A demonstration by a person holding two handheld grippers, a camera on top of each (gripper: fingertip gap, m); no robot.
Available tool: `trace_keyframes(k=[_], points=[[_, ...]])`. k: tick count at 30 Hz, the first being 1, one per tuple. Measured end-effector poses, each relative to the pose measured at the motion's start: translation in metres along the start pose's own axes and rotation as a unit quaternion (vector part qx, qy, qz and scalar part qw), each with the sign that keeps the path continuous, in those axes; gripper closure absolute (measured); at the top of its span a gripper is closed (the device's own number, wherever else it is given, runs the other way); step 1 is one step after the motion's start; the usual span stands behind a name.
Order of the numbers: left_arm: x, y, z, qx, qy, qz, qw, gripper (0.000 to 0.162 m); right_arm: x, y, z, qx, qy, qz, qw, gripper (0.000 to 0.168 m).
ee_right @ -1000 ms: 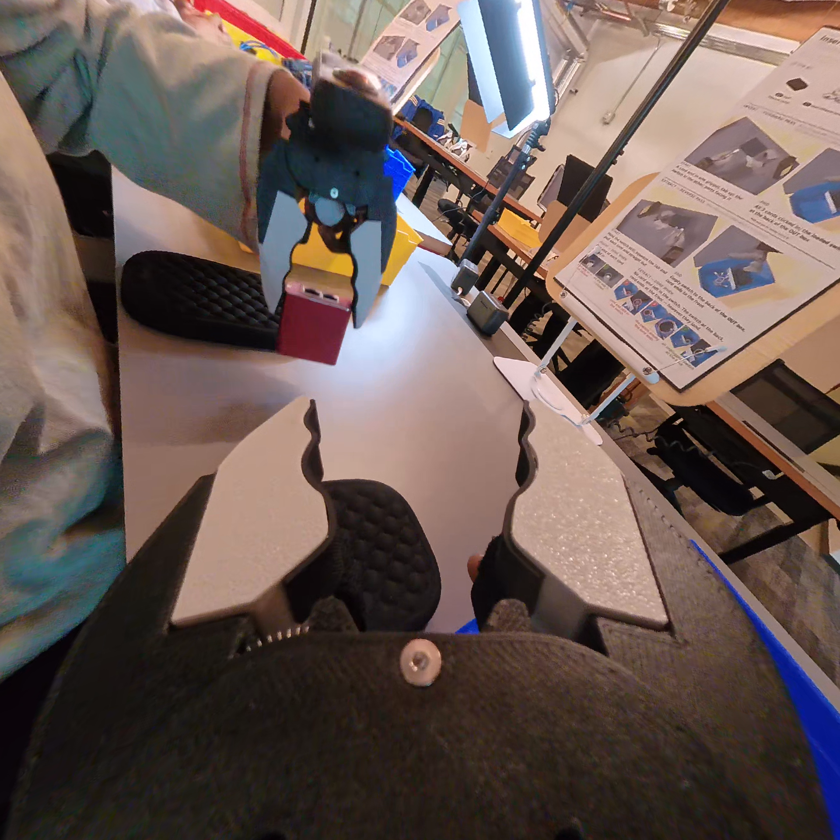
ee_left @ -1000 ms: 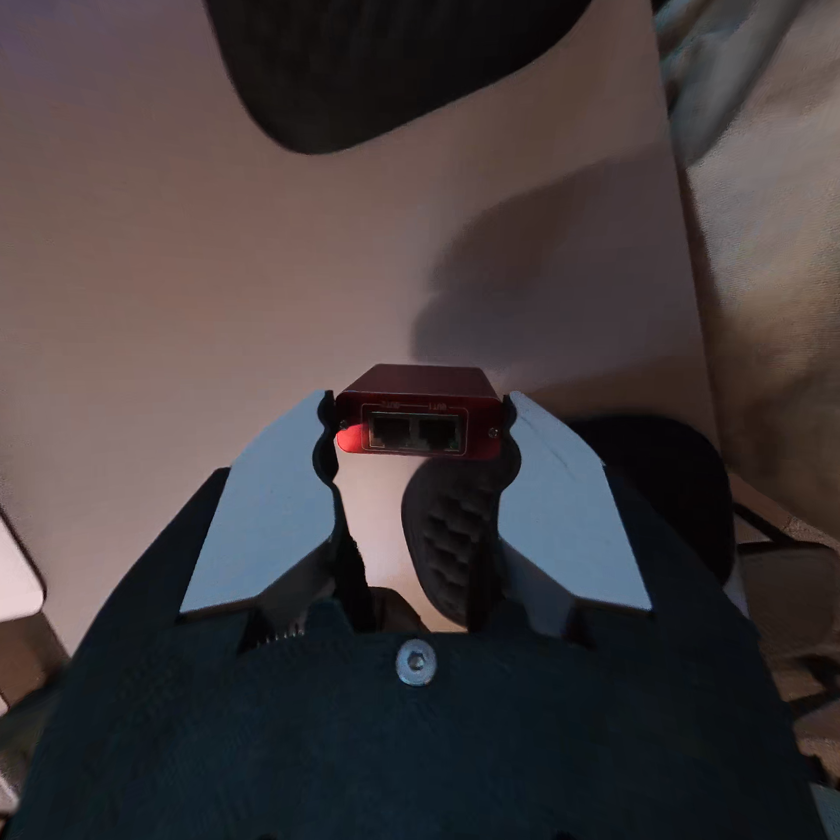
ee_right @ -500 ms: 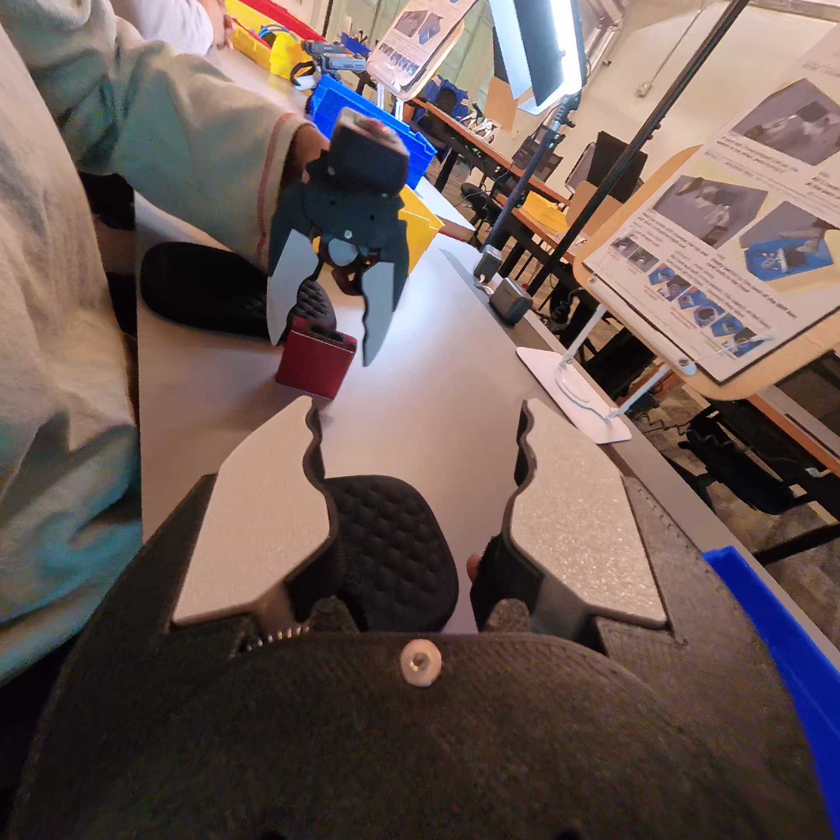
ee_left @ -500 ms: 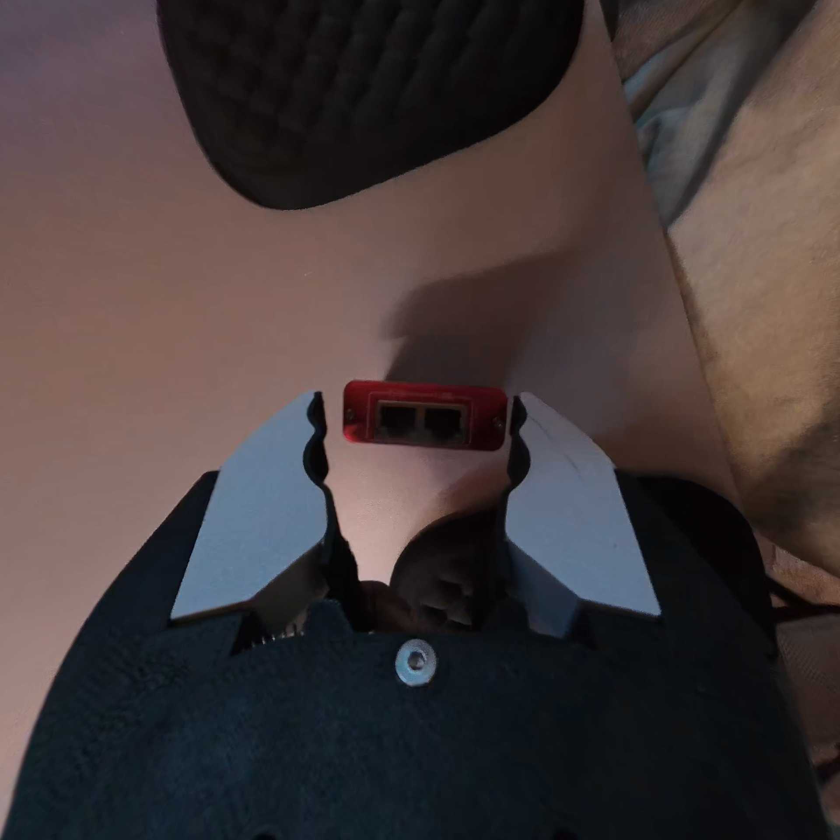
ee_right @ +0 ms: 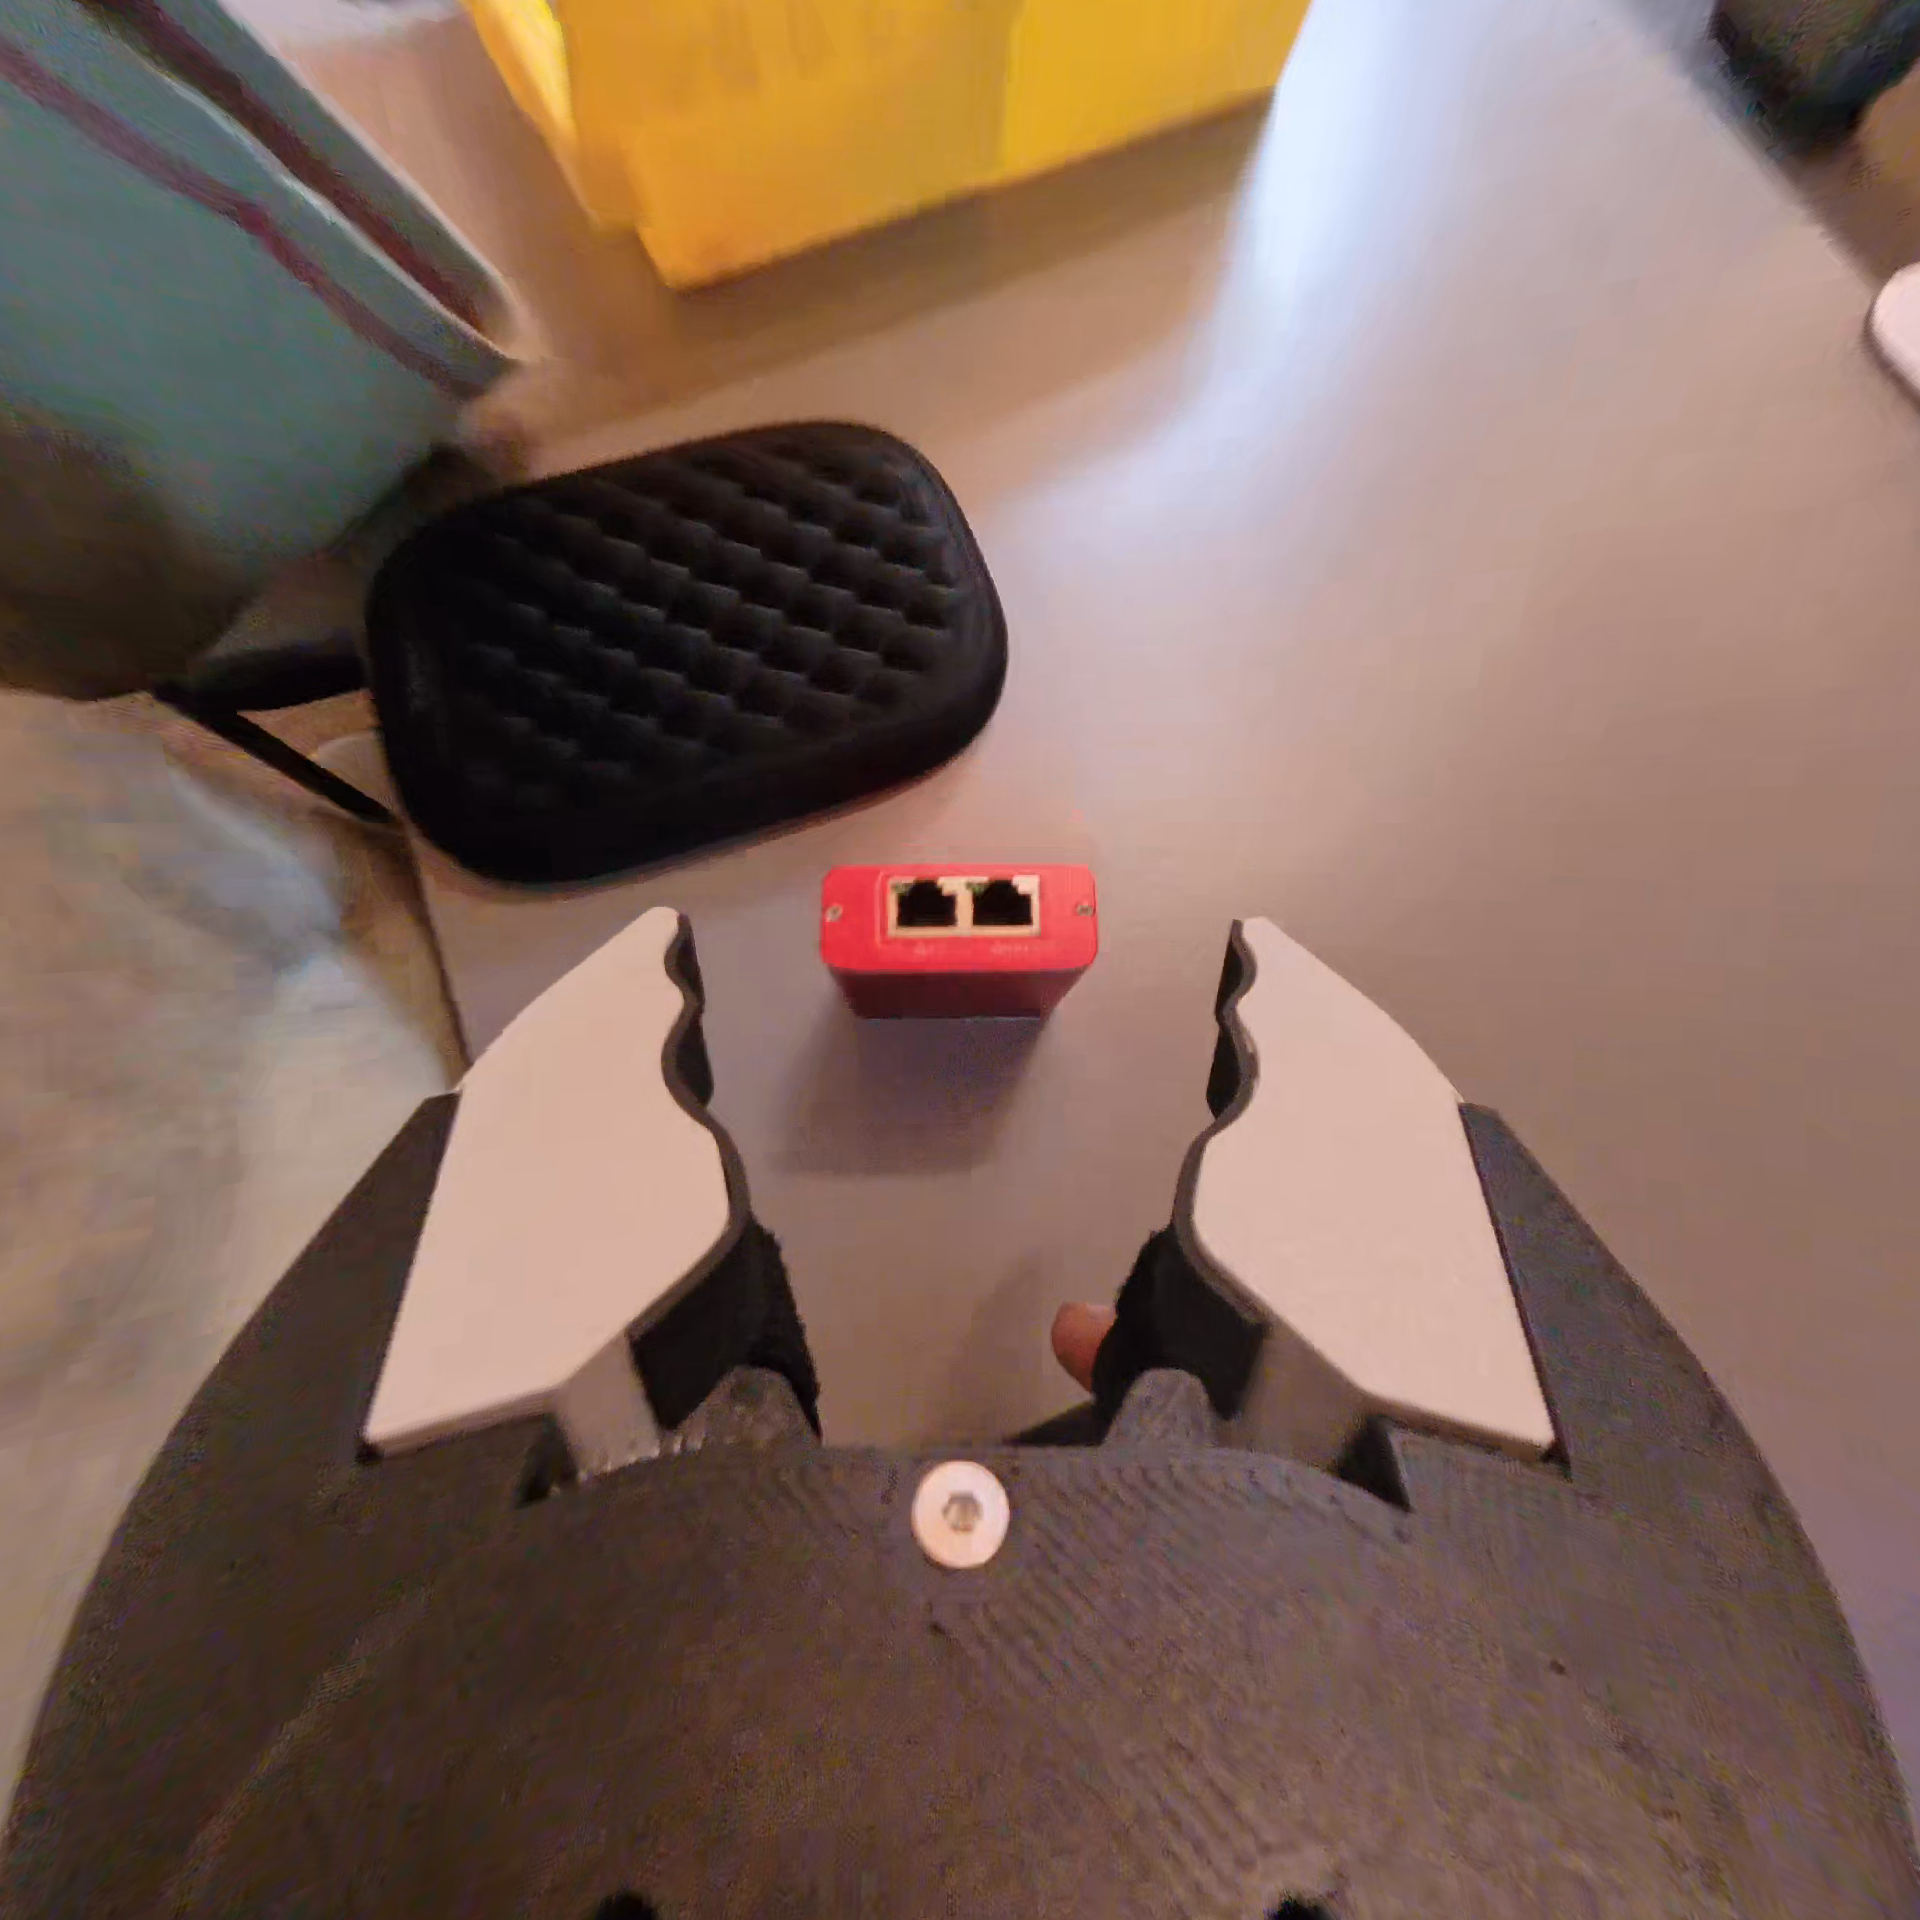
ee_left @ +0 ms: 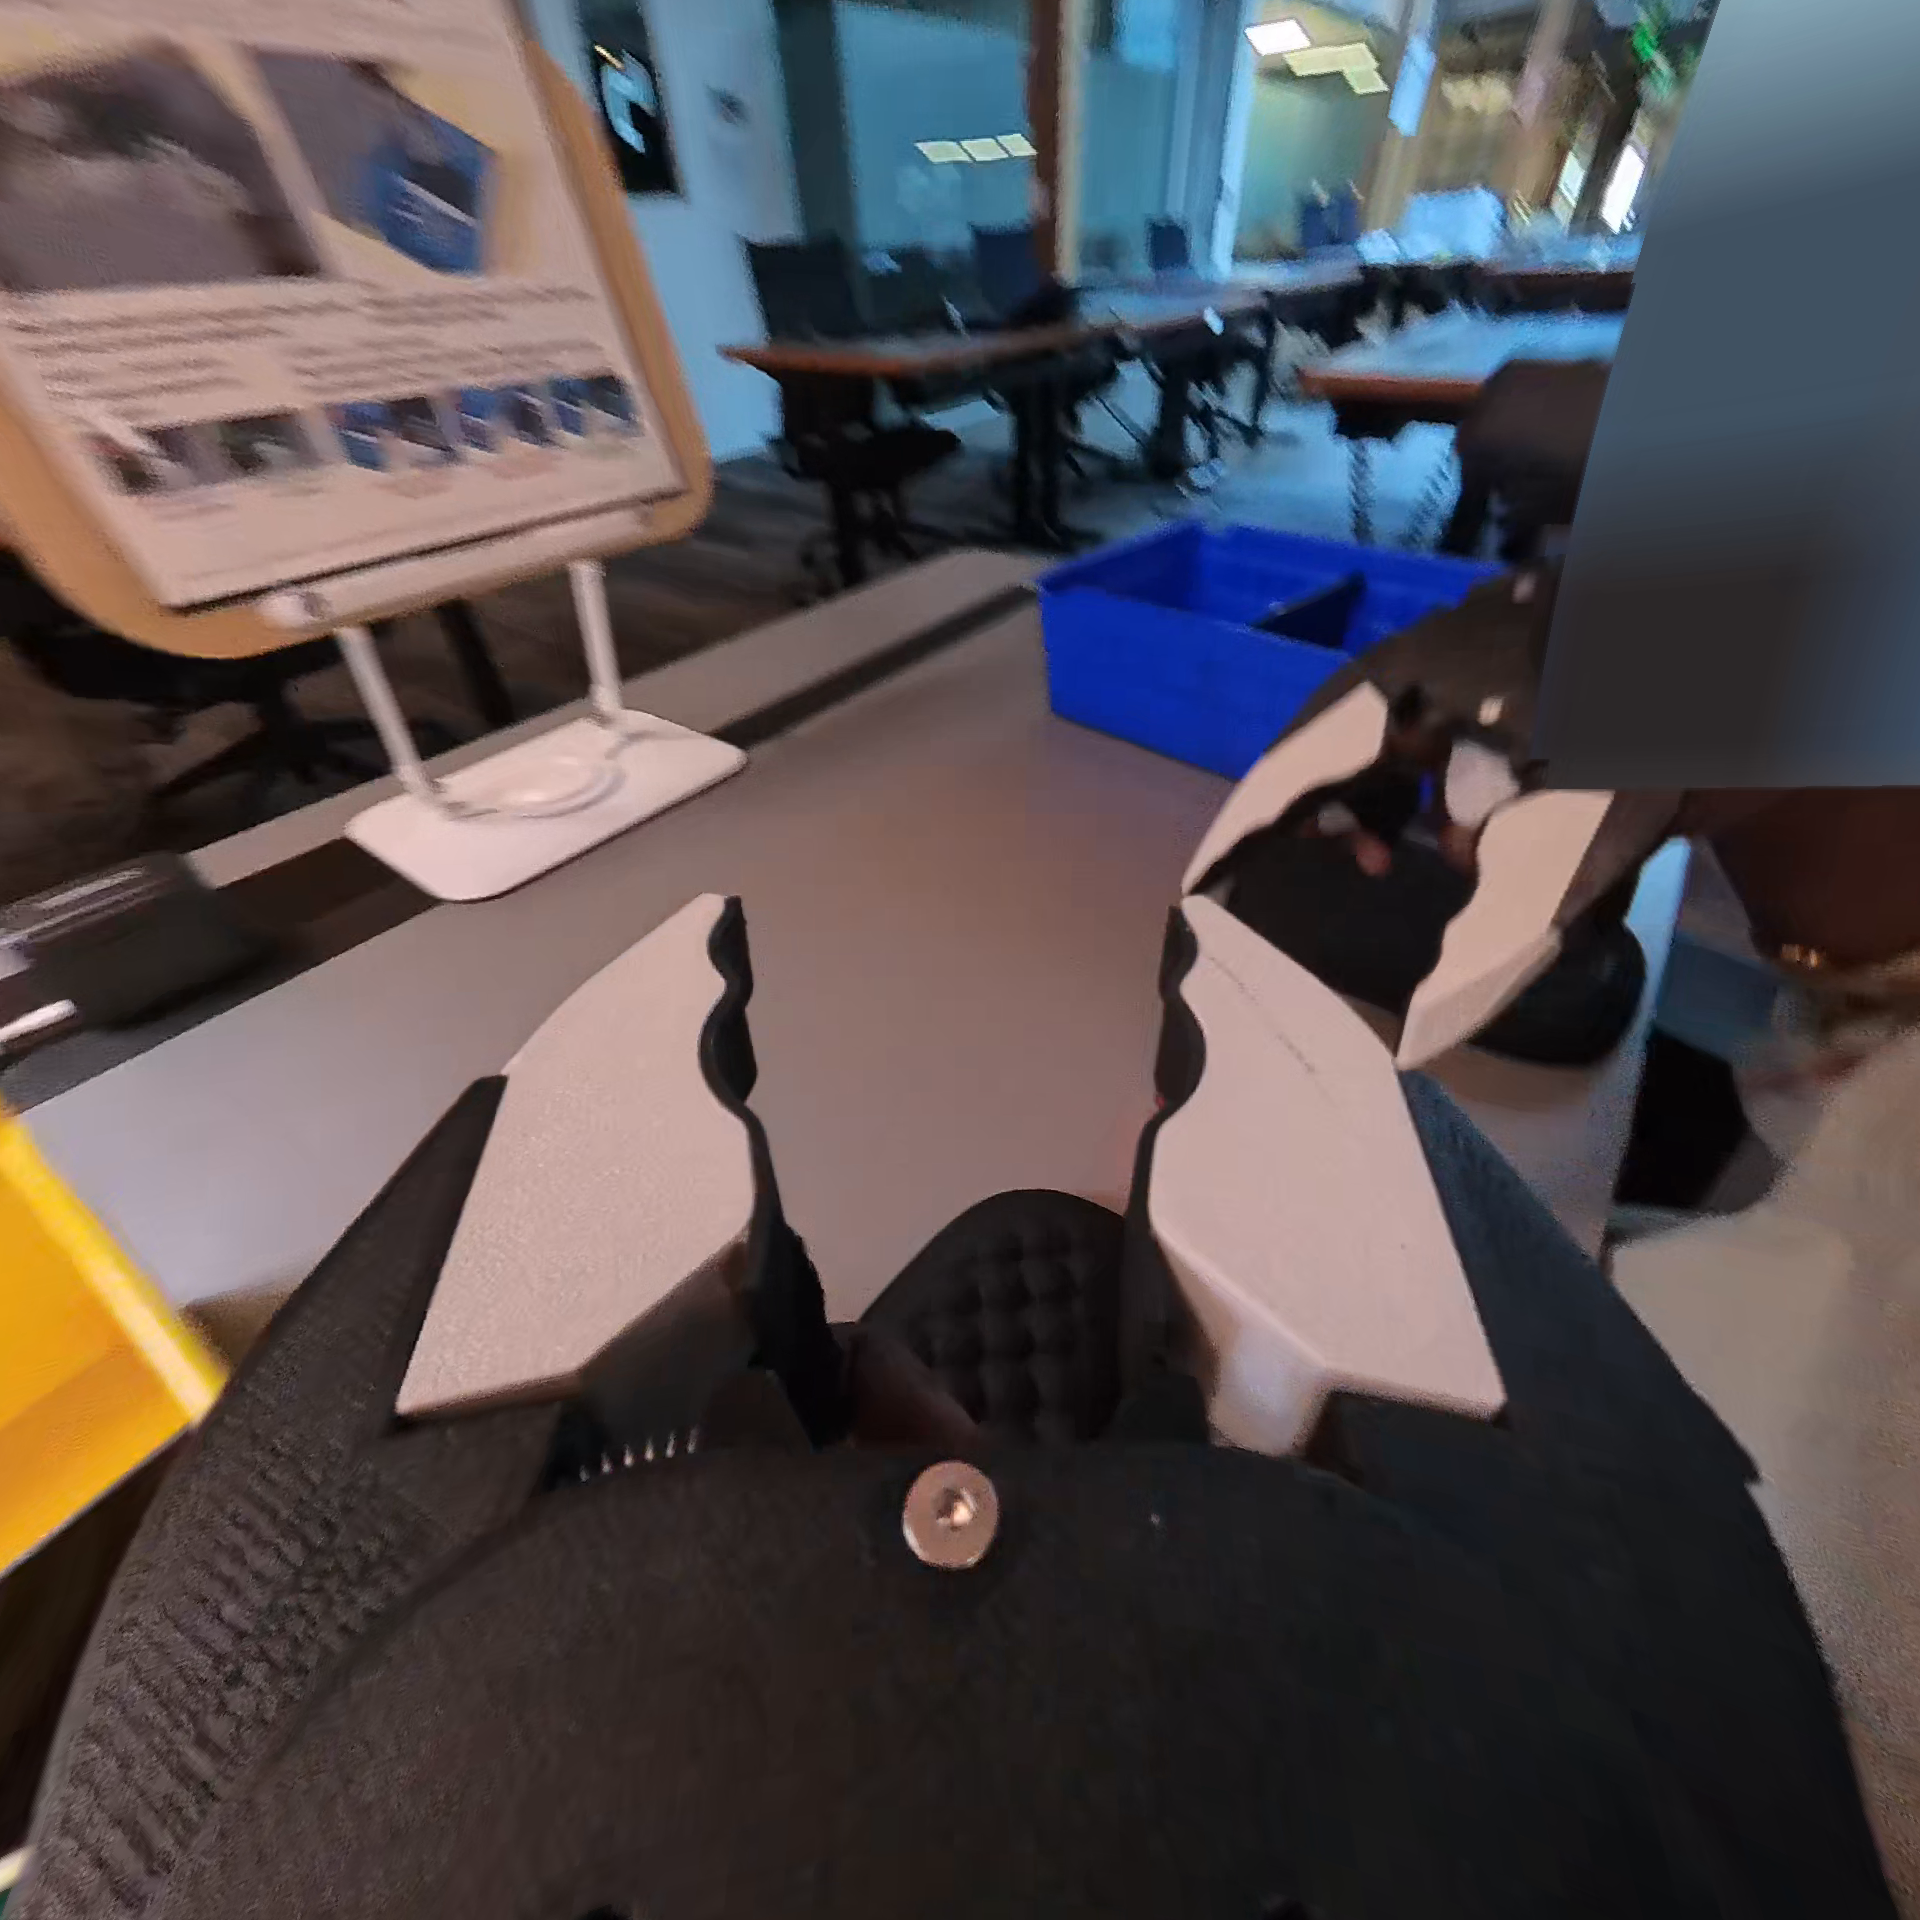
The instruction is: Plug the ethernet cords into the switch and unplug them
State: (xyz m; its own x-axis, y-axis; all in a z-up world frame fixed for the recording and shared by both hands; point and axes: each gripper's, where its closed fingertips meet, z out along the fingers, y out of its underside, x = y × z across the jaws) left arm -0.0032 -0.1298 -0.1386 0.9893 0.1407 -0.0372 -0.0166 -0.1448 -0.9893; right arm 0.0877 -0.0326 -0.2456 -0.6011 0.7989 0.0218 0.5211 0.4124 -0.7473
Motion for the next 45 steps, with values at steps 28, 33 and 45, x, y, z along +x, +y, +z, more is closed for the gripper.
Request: trace_keyframes(k=[28, 33, 45], points=[[-0.04, 0.001, -0.04, 0.027, -0.092, 0.026, 0.995, 0.094, 0.03, 0.076, -0.007, -0.234, -0.068, -0.149, 0.958, 0.092], [-0.039, 0.004, -0.039, 0.018, -0.091, 0.036, 0.995, 0.095, 0.028, 0.08, -0.005, -0.232, -0.073, -0.156, 0.957, 0.092], [-0.066, 0.005, -0.08, -0.006, -0.168, 0.062, 0.984, 0.092, 0.042, 0.04, -0.017, -0.052, -0.002, -0.157, 0.986, 0.048]])
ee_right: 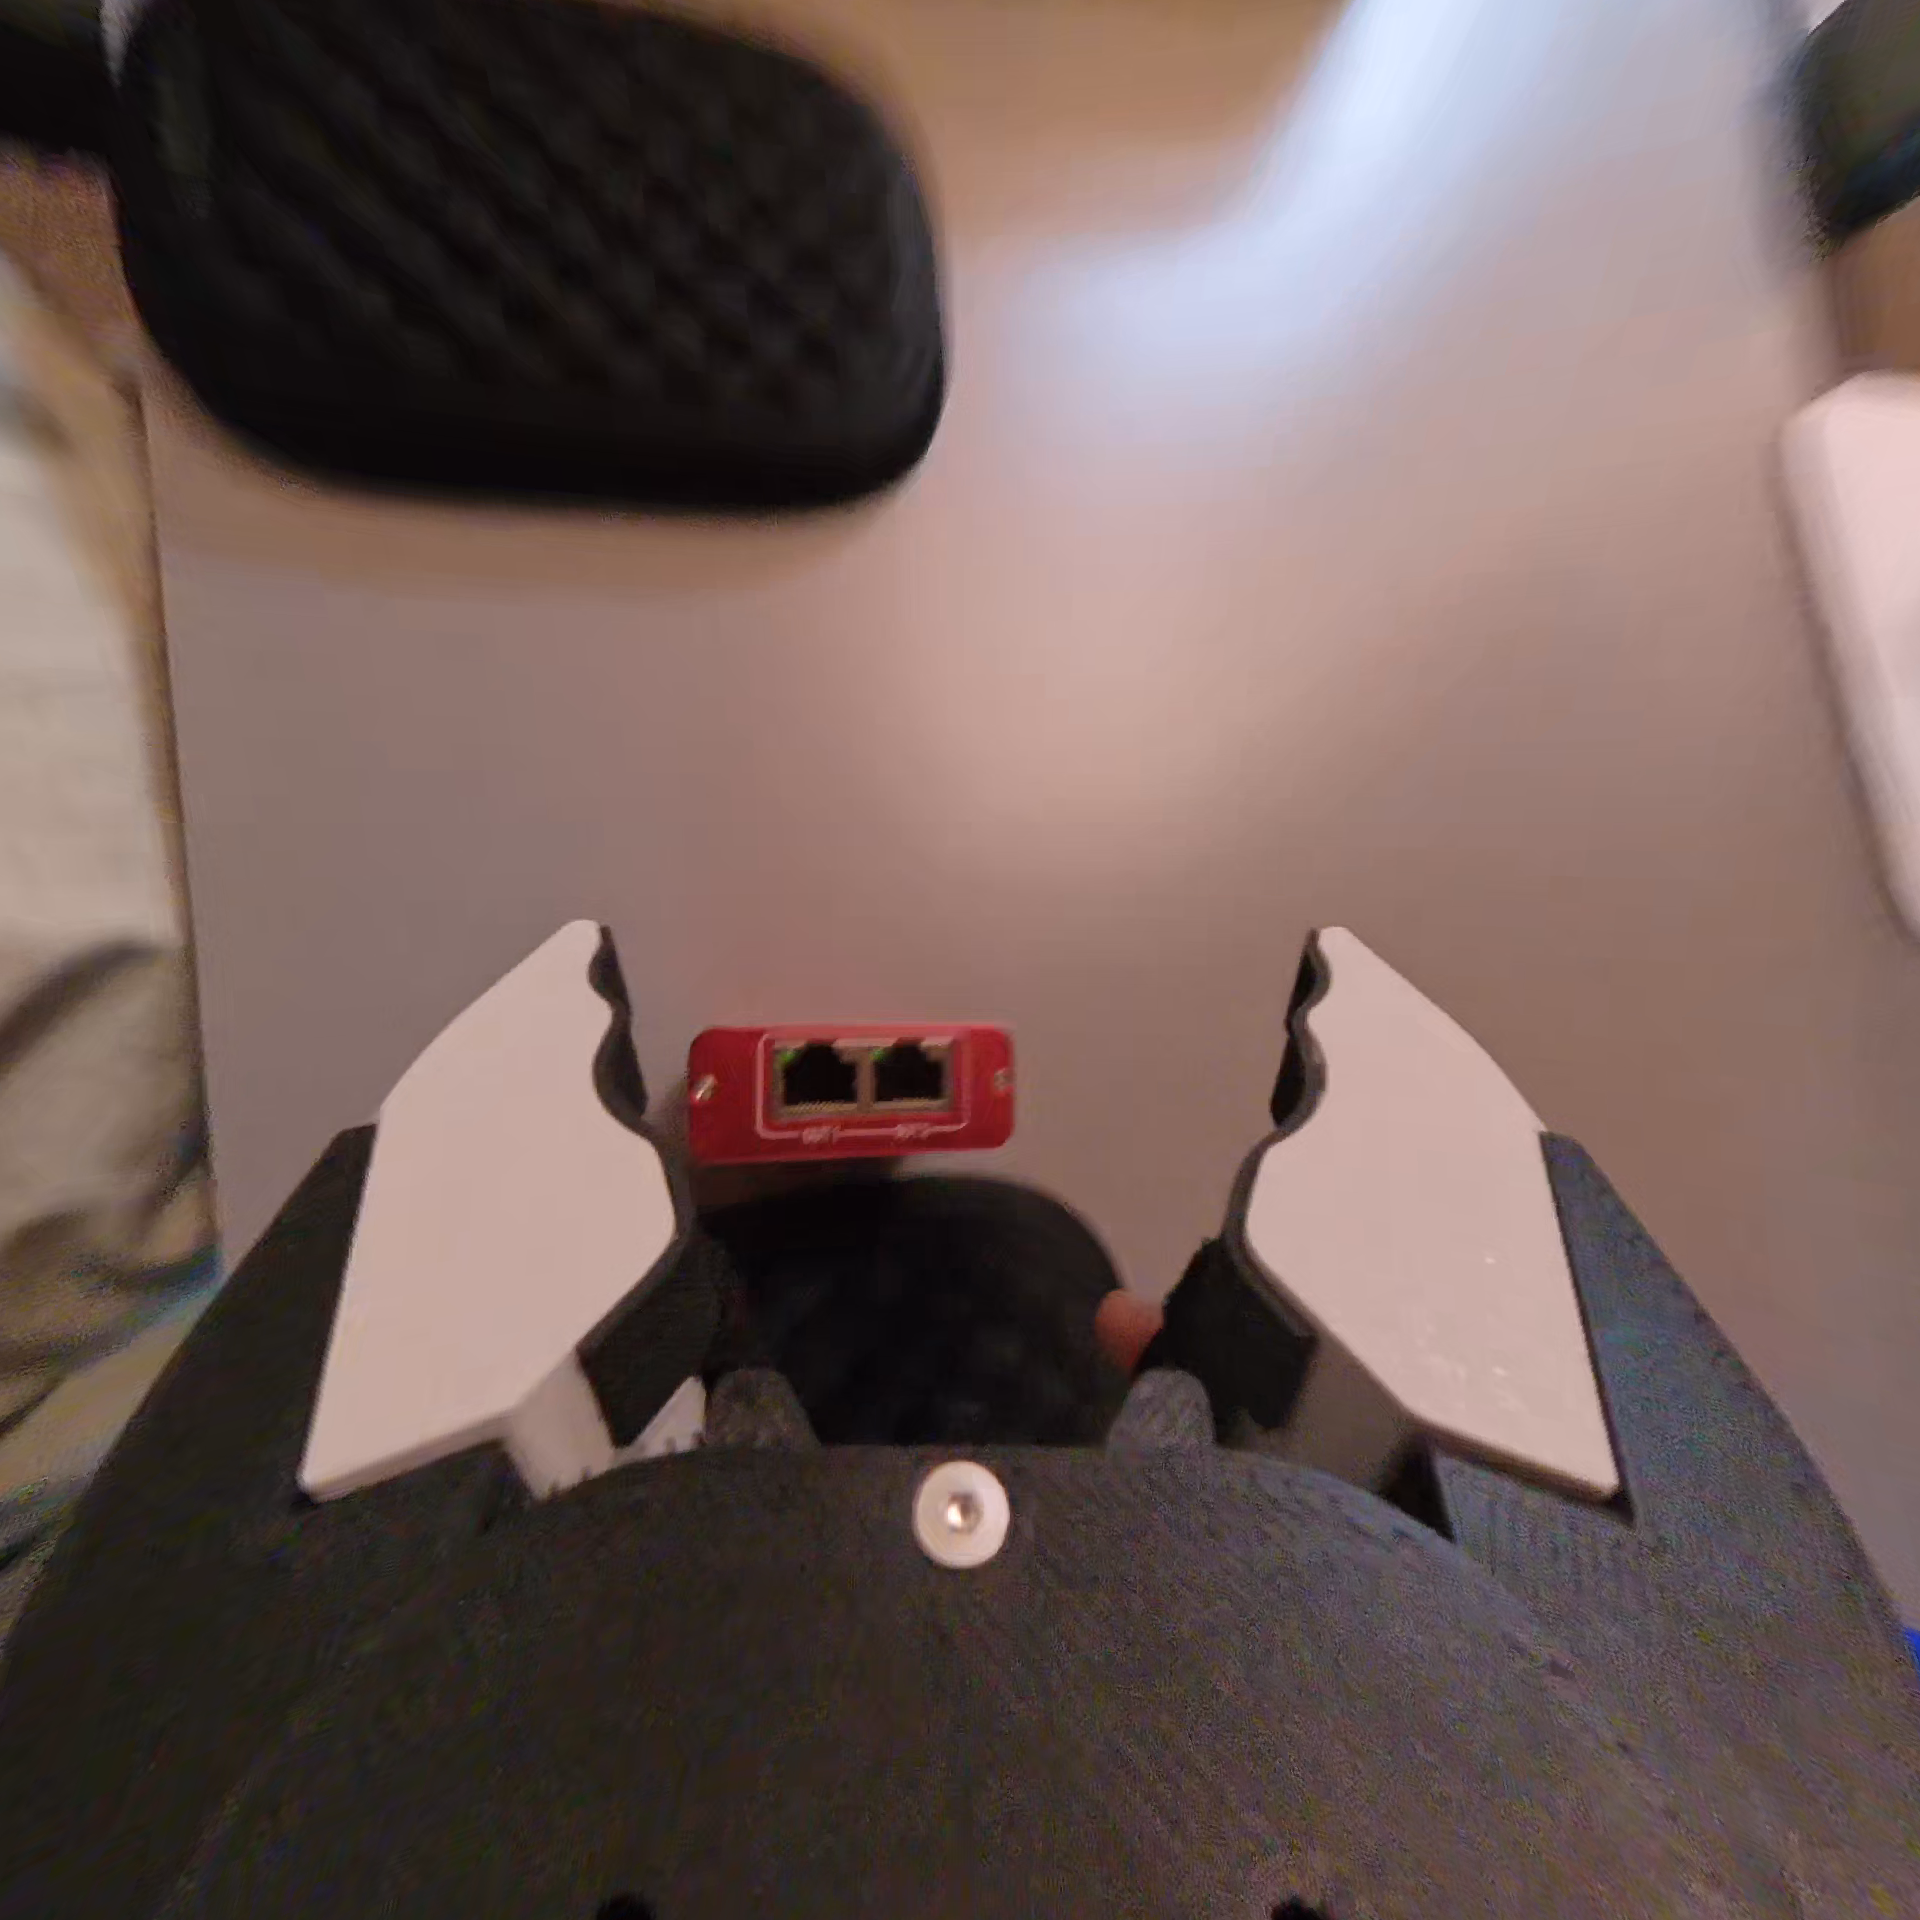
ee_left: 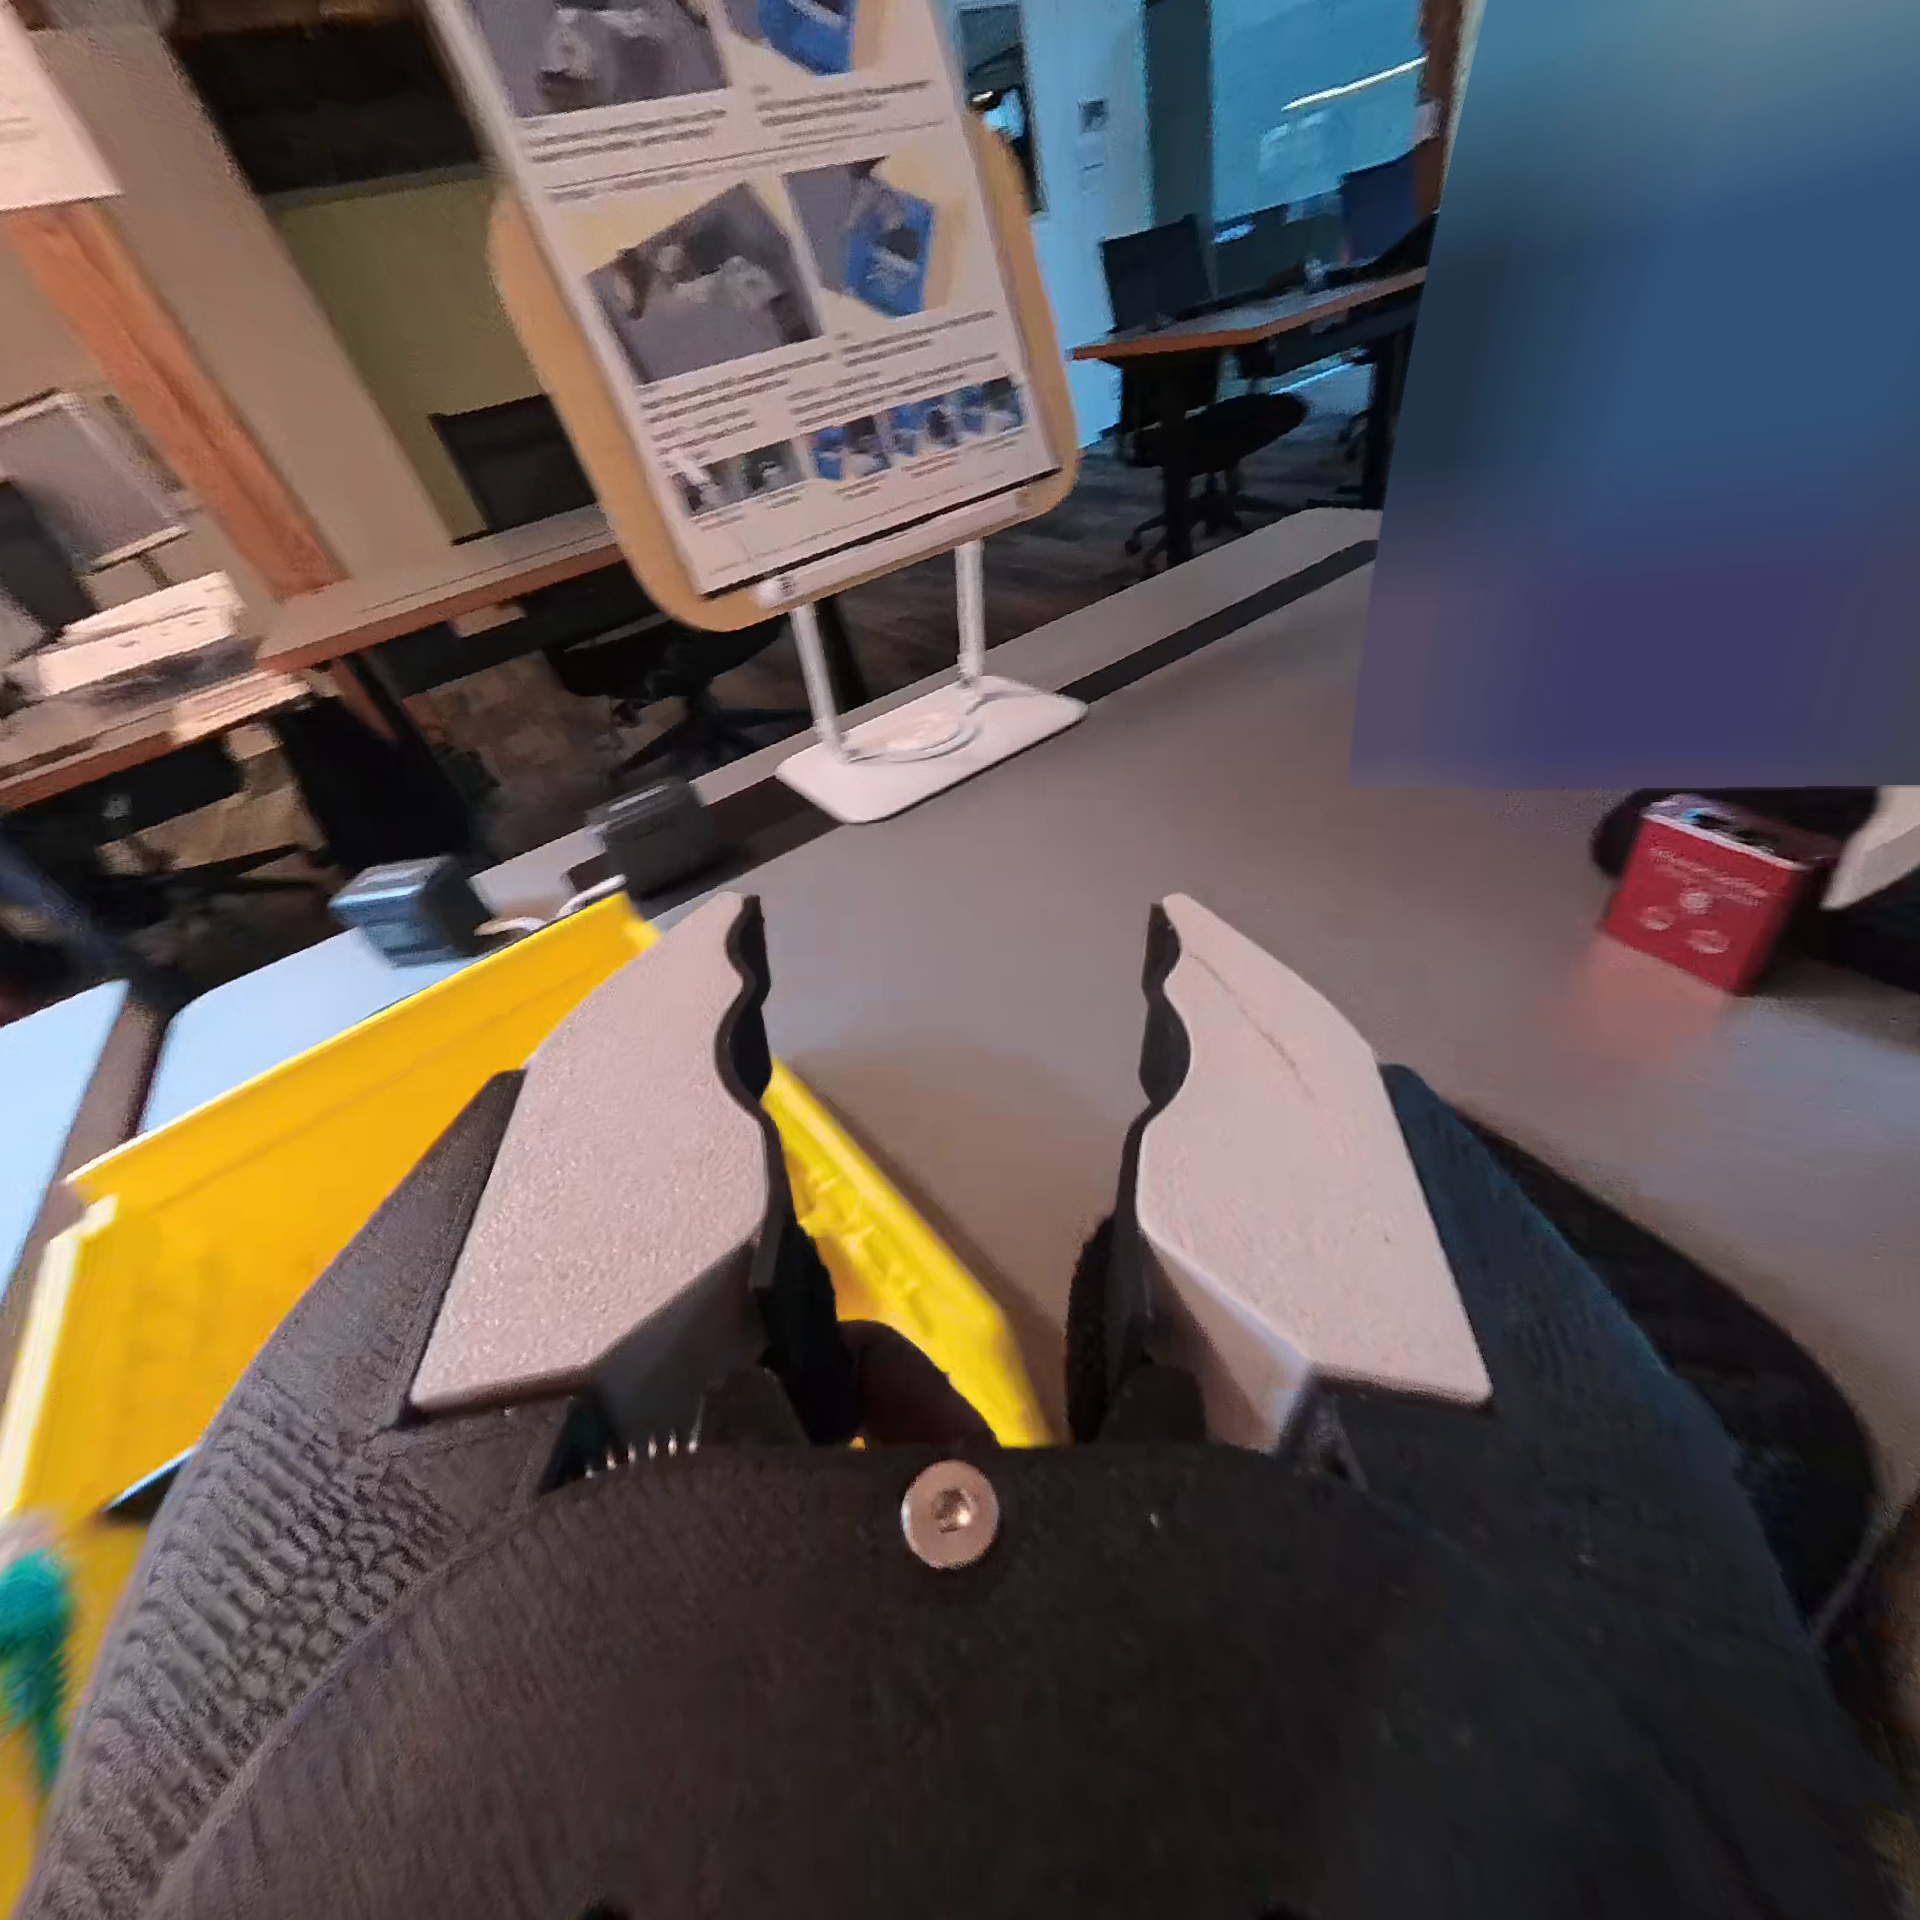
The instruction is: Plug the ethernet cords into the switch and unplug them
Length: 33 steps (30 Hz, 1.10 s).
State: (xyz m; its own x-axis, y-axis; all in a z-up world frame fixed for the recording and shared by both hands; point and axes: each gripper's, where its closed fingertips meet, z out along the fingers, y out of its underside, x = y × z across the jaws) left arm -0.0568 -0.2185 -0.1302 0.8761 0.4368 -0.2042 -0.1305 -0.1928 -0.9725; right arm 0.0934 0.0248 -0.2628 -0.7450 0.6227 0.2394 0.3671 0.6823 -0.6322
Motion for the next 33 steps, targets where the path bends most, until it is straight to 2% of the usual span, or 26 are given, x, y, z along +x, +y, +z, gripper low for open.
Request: trace_keyframes(k=[2, 5, 8, 11, 14, 17, 20, 26, 28, 30, 33], points=[[-0.024, 0.007, -0.015, -0.021, -0.051, -0.007, 0.998, 0.092, 0.013, -0.025, -0.022, 0.137, 0.061, 0.006, 0.989, 0.037], [-0.063, 0.032, -0.038, -0.095, -0.138, -0.003, 0.986, 0.093, 0.025, -0.043, -0.065, 0.326, 0.119, 0.041, 0.937, 0.029], [-0.096, 0.065, -0.058, -0.185, -0.215, -0.033, 0.958, 0.094, 0.031, -0.029, -0.089, 0.401, 0.161, 0.071, 0.899, 0.033], [-0.123, 0.103, -0.074, -0.275, -0.289, -0.068, 0.914, 0.096, 0.031, -0.011, -0.089, 0.399, 0.179, 0.074, 0.896, 0.037], [-0.151, 0.13, -0.086, -0.337, -0.359, -0.038, 0.87, 0.099, 0.034, -0.008, -0.086, 0.39, 0.191, 0.065, 0.899, 0.04], [-0.168, 0.136, -0.071, -0.339, -0.354, 0.027, 0.872, 0.106, 0.03, -0.009, -0.082, 0.396, 0.178, 0.059, 0.899, 0.042], [-0.189, 0.142, -0.069, -0.37, -0.364, 0.076, 0.851, 0.106, 0.03, -0.005, -0.078, 0.39, 0.176, 0.063, 0.902, 0.043], [-0.211, 0.165, -0.062, -0.422, -0.351, 0.088, 0.831, 0.106, 0.029, -0.005, -0.082, 0.397, 0.176, 0.058, 0.899, 0.052], [-0.214, 0.168, -0.061, -0.436, -0.352, 0.106, 0.821, 0.122, 0.029, -0.003, -0.08, 0.391, 0.177, 0.055, 0.902, 0.055], [-0.214, 0.167, -0.063, -0.442, -0.358, 0.117, 0.814, 0.127, 0.029, -0.002, -0.079, 0.385, 0.178, 0.053, 0.904, 0.056], [-0.21, 0.161, -0.065, -0.421, -0.361, 0.095, 0.827, 0.137, 0.028, -0.001, -0.078, 0.382, 0.175, 0.051, 0.906, 0.058]])
